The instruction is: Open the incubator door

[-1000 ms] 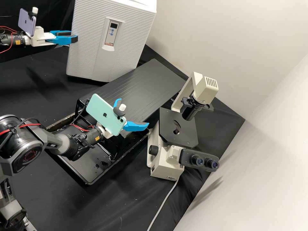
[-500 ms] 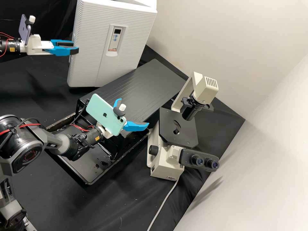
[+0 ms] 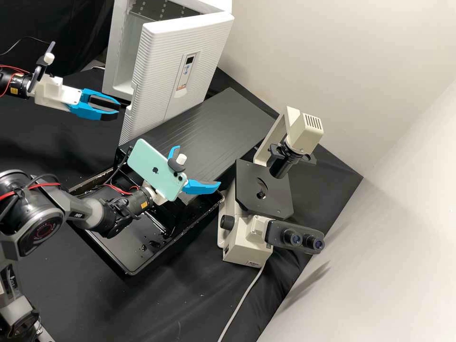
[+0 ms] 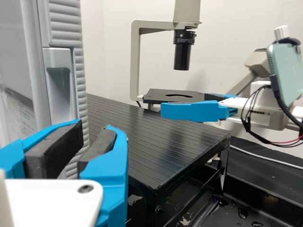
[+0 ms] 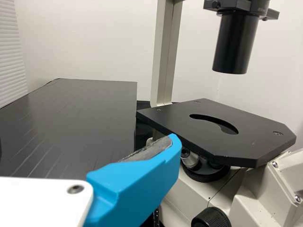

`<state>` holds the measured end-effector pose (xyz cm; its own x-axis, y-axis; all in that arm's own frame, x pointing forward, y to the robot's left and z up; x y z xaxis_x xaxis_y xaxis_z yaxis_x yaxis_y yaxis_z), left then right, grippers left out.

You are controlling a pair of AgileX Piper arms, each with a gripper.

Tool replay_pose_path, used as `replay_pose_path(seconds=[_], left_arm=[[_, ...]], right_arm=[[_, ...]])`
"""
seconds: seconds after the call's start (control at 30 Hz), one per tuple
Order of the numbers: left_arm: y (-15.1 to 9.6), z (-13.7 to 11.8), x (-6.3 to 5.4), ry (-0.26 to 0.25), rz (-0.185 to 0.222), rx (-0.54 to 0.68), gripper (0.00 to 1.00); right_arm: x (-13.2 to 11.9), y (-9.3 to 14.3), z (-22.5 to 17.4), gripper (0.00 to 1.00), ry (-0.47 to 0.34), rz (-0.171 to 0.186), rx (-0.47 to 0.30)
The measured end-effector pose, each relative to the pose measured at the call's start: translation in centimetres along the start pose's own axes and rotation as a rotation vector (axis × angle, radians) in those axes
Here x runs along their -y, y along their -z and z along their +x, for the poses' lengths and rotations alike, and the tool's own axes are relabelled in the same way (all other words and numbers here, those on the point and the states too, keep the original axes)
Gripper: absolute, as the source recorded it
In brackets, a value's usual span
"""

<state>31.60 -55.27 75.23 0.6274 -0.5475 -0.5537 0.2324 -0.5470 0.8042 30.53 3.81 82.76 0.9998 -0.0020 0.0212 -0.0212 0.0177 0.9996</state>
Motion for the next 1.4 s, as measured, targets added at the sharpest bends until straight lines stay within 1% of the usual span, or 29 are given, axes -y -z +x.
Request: replay_pose_path(seconds=[0.33, 0.47, 0.53, 0.57, 0.63, 0.67, 0.8, 0.93, 1.0, 1.03, 1.17, 1.23, 1.3, 1.4], left_arm=[[0.0, -0.2, 0.3, 0.008, -0.009, -0.004, 0.00], [-0.3, -0.5, 0.2, -0.003, -0.019, -0.014, 0.00], [-0.7, -1.0, 0.0, -0.014, -0.015, -0.019, 0.00], [-1.0, -1.5, -0.2, -0.031, -0.008, -0.031, 0.00], [-1.3, -2.1, -0.3, -0.053, 0.002, -0.053, 0.00], [-1.6, -2.6, -0.7, -0.077, 0.006, -0.071, 0.00], [-2.2, -4.1, -1.0, -0.139, 0.019, -0.138, 0.00], [-2.0, -5.6, -1.4, -0.191, 0.019, -0.212, 0.00], [-1.7, -6.4, -1.5, -0.216, 0.010, -0.256, 0.00], [-1.4, -6.9, -1.6, -0.237, 0.001, -0.297, 1.00], [-0.3, -8.2, -1.7, -0.289, 0.001, -0.426, 1.00], [0.1, -8.7, -1.5, -0.305, 0.006, -0.485, 1.00], [0.4, -9.1, -1.2, -0.311, 0.016, -0.533, 1.00], [0.6, -9.6, -0.7, -0.297, 0.046, -0.590, 1.00]], right_arm=[[0.0, 0.0, 0.0, 1.00, 0.000, 0.000, 0.000], [0.0, 0.0, 0.0, 1.00, 0.000, 0.000, 0.000], [0.0, 0.0, 0.0, 1.00, 0.000, 0.000, 0.000], [0.0, 0.0, 0.0, 1.00, 0.000, 0.000, 0.000], [0.0, 0.0, 0.0, 1.00, 0.000, 0.000, 0.000], [0.0, 0.0, 0.0, 1.00, 0.000, 0.000, 0.000], [0.0, 0.0, 0.0, 1.00, 0.000, 0.000, 0.000], [0.0, 0.0, 0.0, 1.00, 0.000, 0.000, 0.000], [0.0, 0.0, 0.0, 1.00, 0.000, 0.000, 0.000], [0.0, 0.0, 0.0, 1.00, 0.000, 0.000, 0.000], [0.0, 0.0, 0.0, 1.00, 0.000, 0.000, 0.000], [0.0, 0.0, 0.0, 1.00, 0.000, 0.000, 0.000], [0.0, 0.0, 0.0, 1.00, 0.000, 0.000, 0.000], [0.0, 0.0, 0.0, 1.00, 0.000, 0.000, 0.000]])
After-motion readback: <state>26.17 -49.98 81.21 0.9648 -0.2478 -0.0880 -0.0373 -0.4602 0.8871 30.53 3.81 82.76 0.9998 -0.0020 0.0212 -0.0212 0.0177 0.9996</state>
